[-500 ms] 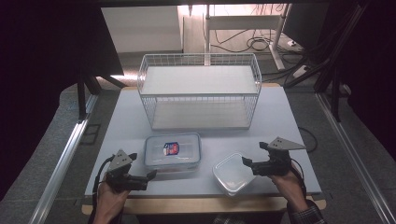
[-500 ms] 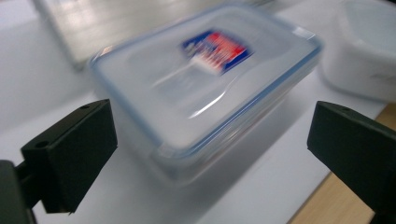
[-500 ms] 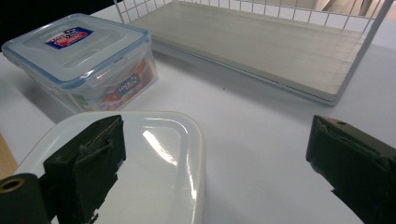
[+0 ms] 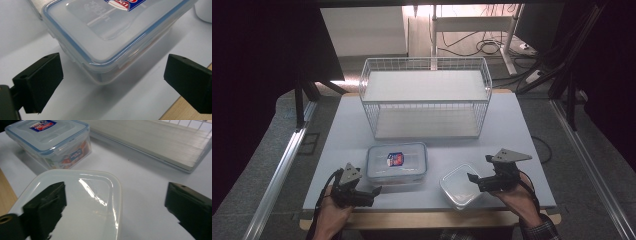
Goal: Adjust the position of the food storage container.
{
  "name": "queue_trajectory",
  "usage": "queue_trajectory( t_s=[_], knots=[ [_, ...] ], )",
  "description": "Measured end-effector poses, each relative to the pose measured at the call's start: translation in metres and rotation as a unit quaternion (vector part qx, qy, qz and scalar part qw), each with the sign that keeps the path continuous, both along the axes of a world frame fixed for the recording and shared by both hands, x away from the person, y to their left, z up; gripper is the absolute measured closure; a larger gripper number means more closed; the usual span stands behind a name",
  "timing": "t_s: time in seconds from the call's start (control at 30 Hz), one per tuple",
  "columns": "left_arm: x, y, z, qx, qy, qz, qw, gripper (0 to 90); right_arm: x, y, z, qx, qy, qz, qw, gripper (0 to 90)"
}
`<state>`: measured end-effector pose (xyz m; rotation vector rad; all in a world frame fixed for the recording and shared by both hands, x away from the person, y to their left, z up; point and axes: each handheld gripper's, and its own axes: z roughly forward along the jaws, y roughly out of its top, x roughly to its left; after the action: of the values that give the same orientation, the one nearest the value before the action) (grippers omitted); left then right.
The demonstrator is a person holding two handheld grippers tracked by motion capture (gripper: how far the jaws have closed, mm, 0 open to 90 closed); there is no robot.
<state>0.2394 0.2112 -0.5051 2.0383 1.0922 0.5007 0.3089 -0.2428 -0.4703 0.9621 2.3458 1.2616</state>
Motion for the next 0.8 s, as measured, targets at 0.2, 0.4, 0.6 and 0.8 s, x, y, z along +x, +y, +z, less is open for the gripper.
queue_trajectory(
  t_s=[0.2,0.4,0.6,0.8],
  knots=[
    [0.0,0.003,0.0,-0.013,-0.003,0.005,0.9999,1.5,-0.004,0.003,0.005,-0.019,-0.001,-0.002,0.9998,23.0],
    [0.0,0.004,0.0,-0.016,-0.008,0.007,0.9998,1.7,-0.013,0.017,0.011,-0.035,0.014,0.04,0.9985,54.1],
    [0.001,0.002,-0.003,0.003,-0.019,0.008,0.9998,1.4,-0.023,0.032,0.015,-0.042,0.014,0.071,0.9965,79.3],
    [0.001,0.005,-0.004,0.003,-0.023,0.016,0.9996,1.3,-0.031,0.043,0.017,-0.045,0.016,0.095,0.9943,89.3]
  ],
)
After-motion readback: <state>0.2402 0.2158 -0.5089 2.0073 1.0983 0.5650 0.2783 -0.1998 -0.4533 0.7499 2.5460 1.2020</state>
